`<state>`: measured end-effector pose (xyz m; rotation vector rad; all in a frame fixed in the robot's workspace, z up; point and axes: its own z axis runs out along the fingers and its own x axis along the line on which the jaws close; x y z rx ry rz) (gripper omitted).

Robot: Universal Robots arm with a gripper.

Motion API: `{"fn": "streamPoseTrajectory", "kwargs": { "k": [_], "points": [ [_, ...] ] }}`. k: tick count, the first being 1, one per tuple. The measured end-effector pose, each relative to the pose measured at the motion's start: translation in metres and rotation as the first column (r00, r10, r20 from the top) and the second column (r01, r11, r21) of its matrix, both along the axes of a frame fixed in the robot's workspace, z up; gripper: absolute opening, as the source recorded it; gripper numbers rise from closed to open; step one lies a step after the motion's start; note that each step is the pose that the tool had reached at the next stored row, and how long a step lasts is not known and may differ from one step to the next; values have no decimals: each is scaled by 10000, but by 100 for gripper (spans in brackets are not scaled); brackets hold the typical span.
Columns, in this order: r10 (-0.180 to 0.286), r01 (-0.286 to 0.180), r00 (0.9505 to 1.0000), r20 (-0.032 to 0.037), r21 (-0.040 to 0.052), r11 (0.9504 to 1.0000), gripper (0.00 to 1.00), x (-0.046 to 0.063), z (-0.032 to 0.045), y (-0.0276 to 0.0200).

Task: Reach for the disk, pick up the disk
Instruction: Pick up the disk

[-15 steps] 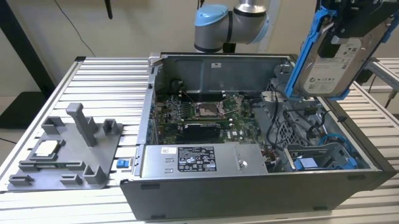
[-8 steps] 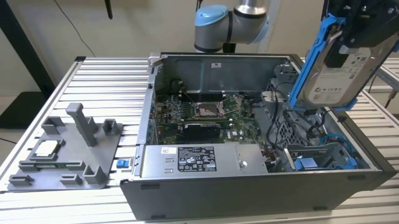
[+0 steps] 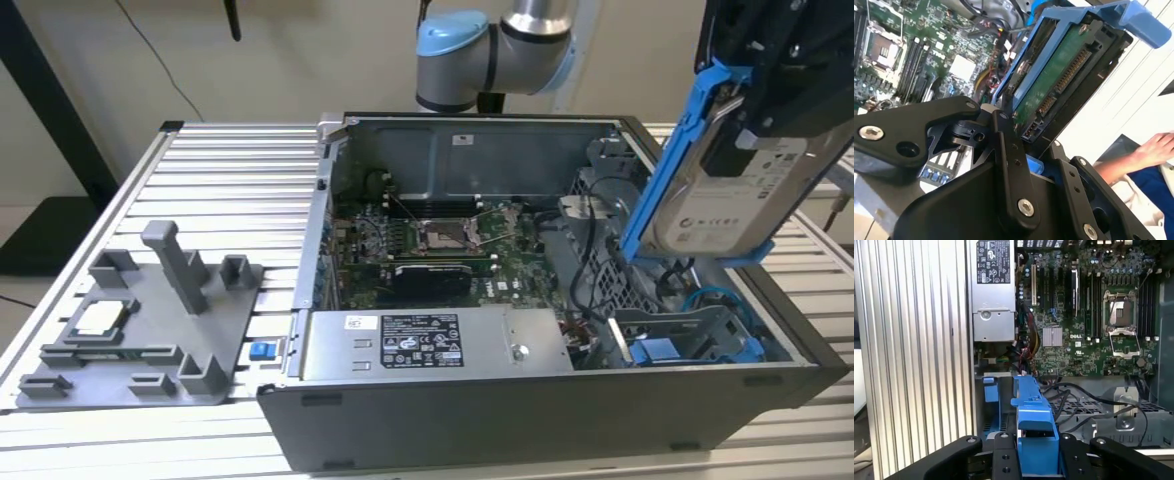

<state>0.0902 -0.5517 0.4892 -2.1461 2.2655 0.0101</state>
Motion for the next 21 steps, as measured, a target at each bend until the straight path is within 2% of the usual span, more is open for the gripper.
{"fn": "streamPoseTrajectory", "kwargs": {
  "k": [7, 14, 17, 21],
  "points": [
    [10, -10, 10000, 0, 2, 10000, 0, 5, -128, -201],
    [32, -32, 10000, 1, 1, 10000, 0, 12, -256, -449],
    [59, -59, 10000, 1, 3, 10000, 0, 13, -307, -503],
    [139, -139, 9999, 0, 2, 9999, 0, 13, -355, -533]
  ]
}}
